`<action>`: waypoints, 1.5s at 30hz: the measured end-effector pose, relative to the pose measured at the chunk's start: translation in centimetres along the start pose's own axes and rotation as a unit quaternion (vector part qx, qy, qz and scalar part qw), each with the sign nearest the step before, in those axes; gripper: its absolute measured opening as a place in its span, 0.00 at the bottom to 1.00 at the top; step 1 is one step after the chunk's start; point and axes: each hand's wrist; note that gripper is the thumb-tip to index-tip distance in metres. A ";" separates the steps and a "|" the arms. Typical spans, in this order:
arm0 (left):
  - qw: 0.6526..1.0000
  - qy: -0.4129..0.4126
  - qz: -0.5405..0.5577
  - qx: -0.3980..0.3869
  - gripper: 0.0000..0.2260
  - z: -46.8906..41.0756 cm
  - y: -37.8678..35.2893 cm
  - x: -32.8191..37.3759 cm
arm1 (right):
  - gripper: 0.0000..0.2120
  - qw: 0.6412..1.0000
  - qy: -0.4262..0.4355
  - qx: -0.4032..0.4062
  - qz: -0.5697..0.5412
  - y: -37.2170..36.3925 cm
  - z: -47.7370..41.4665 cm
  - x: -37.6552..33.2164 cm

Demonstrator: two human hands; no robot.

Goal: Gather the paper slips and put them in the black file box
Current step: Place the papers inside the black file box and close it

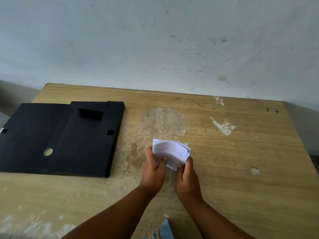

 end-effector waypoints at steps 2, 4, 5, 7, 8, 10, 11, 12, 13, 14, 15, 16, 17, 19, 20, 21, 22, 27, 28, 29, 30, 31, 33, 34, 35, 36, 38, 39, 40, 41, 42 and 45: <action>0.999 0.004 -0.031 -0.021 0.07 -0.7 0.5 0.0 | 0.16 1.000 -0.005 0.009 0.027 -0.4 -0.2 -0.1; 0.998 0.000 -0.054 -0.036 0.04 -1.8 1.3 0.2 | 0.12 0.999 -0.006 0.021 0.044 -0.8 -0.6 -0.6; 0.997 -0.002 -0.059 -0.040 0.03 -2.4 2.0 0.5 | 0.11 0.999 -0.005 0.024 0.045 -1.1 -0.9 -1.3; 0.998 0.005 -0.057 -0.029 0.03 -3.8 4.1 1.3 | 0.09 0.999 -0.015 0.021 0.025 -1.8 -2.1 -3.4; 0.999 0.008 -0.050 -0.018 0.03 -4.5 5.6 1.8 | 0.09 0.999 -0.029 0.013 0.004 -2.5 -2.8 -4.8; 0.999 0.007 -0.032 -0.012 0.04 -6.0 9.3 3.0 | 0.09 0.997 -0.062 -0.016 -0.052 -4.1 -4.3 -8.0; 0.999 0.010 -0.024 -0.018 0.05 -6.9 11.5 3.5 | 0.09 0.994 -0.069 -0.030 -0.076 -5.1 -5.0 -9.7; 0.999 0.018 -0.017 -0.026 0.06 -7.7 13.8 3.9 | 0.09 0.992 -0.071 -0.043 -0.092 -6.3 -5.6 -11.4; 0.999 0.027 -0.010 -0.032 0.07 -8.5 16.3 4.2 | 0.08 0.990 -0.071 -0.056 -0.104 -7.5 -6.1 -13.2; 0.999 0.032 -0.008 -0.034 0.08 -9.4 18.7 4.4 | 0.07 0.988 -0.071 -0.068 -0.116 -8.8 -6.5 -15.0; 0.999 0.034 -0.011 -0.031 0.08 -10.2 21.1 4.7 | 0.07 0.986 -0.071 -0.079 -0.131 -10.2 -6.9 -16.6; 0.999 0.037 -0.015 -0.026 0.07 -11.0 23.4 4.8 | 0.06 0.983 -0.073 -0.088 -0.144 -11.6 -7.2 -18.1; 0.999 0.044 -0.015 -0.020 0.07 -11.6 25.5 4.9 | 0.06 0.981 -0.076 -0.093 -0.151 -13.0 -7.4 -19.4; 0.998 0.066 0.001 -0.011 0.07 -12.8 29.1 4.8 | 0.07 0.983 -0.074 -0.085 -0.148 -15.8 -7.7 -21.3; 0.997 0.080 0.007 -0.009 0.07 -13.2 30.6 4.5 | 0.08 0.985 -0.071 -0.077 -0.140 -17.0 -7.6 -21.9; 0.995 0.096 0.004 -0.008 0.07 -13.5 31.8 4.0 | 0.08 0.987 -0.070 -0.068 -0.128 -17.9 -7.3 -22.2; 0.994 0.112 -0.002 -0.007 0.08 -13.8 32.9 3.4 | 0.09 0.990 -0.068 -0.061 -0.106 -18.7 -6.9 -22.4; 0.980 0.195 -0.030 0.018 0.06 -15.2 35.6 -0.5 | 0.16 0.997 -0.028 0.030 0.059 -20.3 -4.2 -19.8; 0.977 0.210 -0.032 0.018 0.05 -15.4 35.7 -1.2 | 0.17 0.995 -0.019 0.043 0.088 -20.5 -3.8 -19.2; 0.975 0.221 -0.035 0.014 0.05 -15.6 35.7 -1.7 | 0.18 0.993 -0.016 0.048 0.106 -20.7 -3.4 -18.7; 0.973 0.227 -0.041 0.011 0.05 -15.8 35.6 -2.2 | 0.20 0.993 -0.019 0.043 0.110 -20.9 -3.1 -18.4; 0.972 0.228 -0.049 0.008 0.05 -15.9 35.3 -2.5 | 0.21 0.994 -0.026 0.033 0.104 -21.1 -2.9 -18.3; 0.973 0.215 -0.078 0.011 0.06 -16.1 34.6 -2.7 | 0.25 0.995 -0.039 0.012 0.095 -21.7 -2.6 -18.3; 0.974 0.204 -0.094 0.014 0.09 -16.2 34.1 -2.6 | 0.27 0.994 -0.042 0.009 0.102 -22.0 -2.6 -18.3; 0.976 0.190 -0.107 0.016 0.12 -16.3 33.6 -2.4 | 0.29 0.993 -0.042 0.010 0.114 -22.2 -2.6 -18.3; 0.977 0.176 -0.119 0.013 0.16 -16.4 32.9 -2.3 | 0.30 0.991 -0.040 0.012 0.127 -22.3 -2.7 -18.3; 0.976 0.155 -0.151 0.000 0.19 -16.4 31.4 -2.1 | 0.33 0.988 -0.034 0.009 0.152 -22.4 -2.8 -18.2; 0.975 0.151 -0.164 -0.007 0.19 -16.4 30.6 -2.0 | 0.34 0.987 -0.034 0.004 0.160 -22.4 -2.8 -18.1; 0.973 0.150 -0.173 -0.012 0.18 -16.3 29.8 -2.0 | 0.34 0.985 -0.036 0.001 0.166 -22.4 -2.8 -18.0; 0.973 0.150 -0.177 -0.014 0.17 -16.1 29.0 -1.9 | 0.34 0.984 -0.038 -0.001 0.171 -22.4 -2.8 -18.0; 0.973 0.148 -0.177 -0.012 0.16 -16.0 28.3 -1.9 | 0.34 0.983 -0.041 0.000 0.178 -22.5 -2.7 -18.0; 0.977 0.140 -0.160 0.004 0.15 -15.5 26.9 -1.7 | 0.34 0.978 -0.044 0.004 0.203 -22.7 -2.6 -18.0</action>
Point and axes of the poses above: each hand's wrist, its own z-axis away from the middle knuckle, its own y-axis out of the back of the hand, x = y × z, and after that the axes turned 4 degrees about z, right-handed
